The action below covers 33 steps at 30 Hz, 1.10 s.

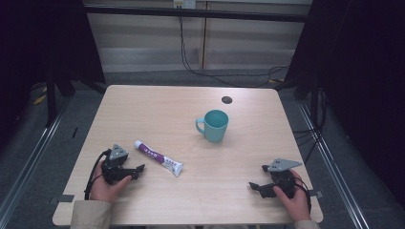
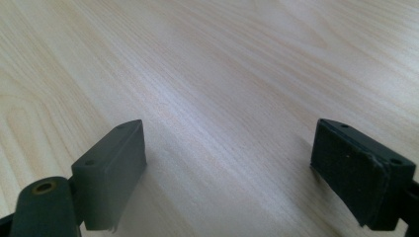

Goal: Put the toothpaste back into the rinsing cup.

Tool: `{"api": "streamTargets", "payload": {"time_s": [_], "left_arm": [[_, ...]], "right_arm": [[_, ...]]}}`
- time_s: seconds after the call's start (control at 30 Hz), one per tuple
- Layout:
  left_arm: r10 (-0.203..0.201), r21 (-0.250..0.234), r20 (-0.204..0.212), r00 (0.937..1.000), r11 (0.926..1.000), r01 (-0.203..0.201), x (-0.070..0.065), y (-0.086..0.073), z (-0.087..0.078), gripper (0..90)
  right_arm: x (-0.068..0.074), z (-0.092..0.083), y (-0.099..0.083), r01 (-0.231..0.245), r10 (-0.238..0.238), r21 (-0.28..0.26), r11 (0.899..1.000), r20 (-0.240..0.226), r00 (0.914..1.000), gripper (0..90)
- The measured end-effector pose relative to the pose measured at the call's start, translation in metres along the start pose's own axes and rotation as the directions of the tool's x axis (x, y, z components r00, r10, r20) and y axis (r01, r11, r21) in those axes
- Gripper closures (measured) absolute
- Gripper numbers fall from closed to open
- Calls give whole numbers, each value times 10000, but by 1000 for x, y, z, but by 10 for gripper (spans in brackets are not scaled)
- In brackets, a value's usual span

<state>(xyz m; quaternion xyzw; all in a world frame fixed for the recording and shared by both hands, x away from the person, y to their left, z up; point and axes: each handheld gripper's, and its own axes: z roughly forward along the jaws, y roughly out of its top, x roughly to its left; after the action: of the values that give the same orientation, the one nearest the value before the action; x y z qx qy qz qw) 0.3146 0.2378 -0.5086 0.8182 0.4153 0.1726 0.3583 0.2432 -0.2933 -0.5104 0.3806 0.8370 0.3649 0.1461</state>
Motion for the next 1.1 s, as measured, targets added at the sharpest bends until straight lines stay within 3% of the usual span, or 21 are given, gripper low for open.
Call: {"api": "streamTargets", "payload": {"time_s": [0.23,0.33,0.43,0.5,0.57,0.7,0.83,0.9,0.97,1.1], "left_arm": [[53,7,155,9999,10000,-53,0,1,1,165],[111,298,235,9997,9995,-118,1,3,0,168],[529,1130,378,9979,9920,-568,3,12,-2,174],[1287,1668,403,9909,9769,-1336,3,19,-4,185],[1354,1759,524,9894,9740,-1426,2,22,-4,185],[1942,1887,802,9777,9601,-2062,0,35,-6,185],[2216,1652,959,9704,9578,-2350,-4,48,-5,185],[2505,1728,1119,9616,9481,-2671,-7,56,-2,185],[2595,1751,1171,9586,9447,-2772,-9,57,0,185],[3052,1877,1363,9425,9262,-3270,-13,64,6,174]], "right_arm": [[0,0,0,6,-6,-17,10000,0,10000,128],[0,0,0,8,-8,-25,10000,2,10000,128],[-1,0,0,18,-18,-31,10000,-14,10000,128],[-1,1,1,11,-11,-21,10000,-8,10000,127],[-1,1,1,27,-27,-35,10000,1,10000,127],[-1,2,2,-3,3,-25,10000,27,10000,127],[-1,2,2,-16,16,-18,10000,27,10000,127],[-1,2,2,-29,29,-11,10000,13,10000,126],[-1,2,2,-24,24,-9,10000,9,10000,127],[-1,2,2,-38,38,-2,10000,22,10000,127]]}}
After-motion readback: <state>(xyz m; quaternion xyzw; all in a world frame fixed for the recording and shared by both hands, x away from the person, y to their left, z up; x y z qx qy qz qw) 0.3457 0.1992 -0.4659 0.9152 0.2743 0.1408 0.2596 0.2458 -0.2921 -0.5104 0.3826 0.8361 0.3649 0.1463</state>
